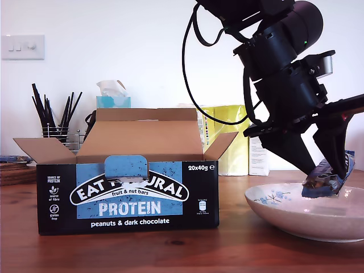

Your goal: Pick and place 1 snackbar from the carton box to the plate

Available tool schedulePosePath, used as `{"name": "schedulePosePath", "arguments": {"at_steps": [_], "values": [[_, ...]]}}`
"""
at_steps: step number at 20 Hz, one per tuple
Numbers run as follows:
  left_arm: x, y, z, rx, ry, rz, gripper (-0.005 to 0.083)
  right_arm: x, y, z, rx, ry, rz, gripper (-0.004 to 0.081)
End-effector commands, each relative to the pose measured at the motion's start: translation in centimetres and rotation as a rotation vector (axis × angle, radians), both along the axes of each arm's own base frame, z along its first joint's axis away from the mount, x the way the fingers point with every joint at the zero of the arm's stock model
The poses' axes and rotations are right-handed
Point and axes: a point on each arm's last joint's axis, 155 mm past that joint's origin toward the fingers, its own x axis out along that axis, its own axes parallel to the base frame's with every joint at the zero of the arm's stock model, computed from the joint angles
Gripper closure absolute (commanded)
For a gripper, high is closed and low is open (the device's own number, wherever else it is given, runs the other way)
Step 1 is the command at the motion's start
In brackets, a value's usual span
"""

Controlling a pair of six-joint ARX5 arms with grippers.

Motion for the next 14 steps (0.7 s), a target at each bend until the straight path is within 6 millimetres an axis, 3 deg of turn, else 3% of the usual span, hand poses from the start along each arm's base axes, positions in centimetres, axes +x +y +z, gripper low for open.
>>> {"name": "schedulePosePath", "arguments": {"at_steps": [1, 9, 14], "values": [[-0.5, 0.1, -1.4, 0.028, 0.013, -0.011, 0.0617, -0.1, 0.0, 0.2, 0.014, -0.009, -0.002, 0.0783], [-0.7, 0.5, -1.8, 0.047, 0.026, -0.01, 0.0616, 0.1, 0.1, 0.5, 0.008, -0.029, 0.008, 0.0783], [-1.5, 1.0, -4.0, 0.098, 0.058, -0.016, 0.0616, 0.2, 0.2, 0.6, 0.012, -0.034, 0.009, 0.0783]]}}
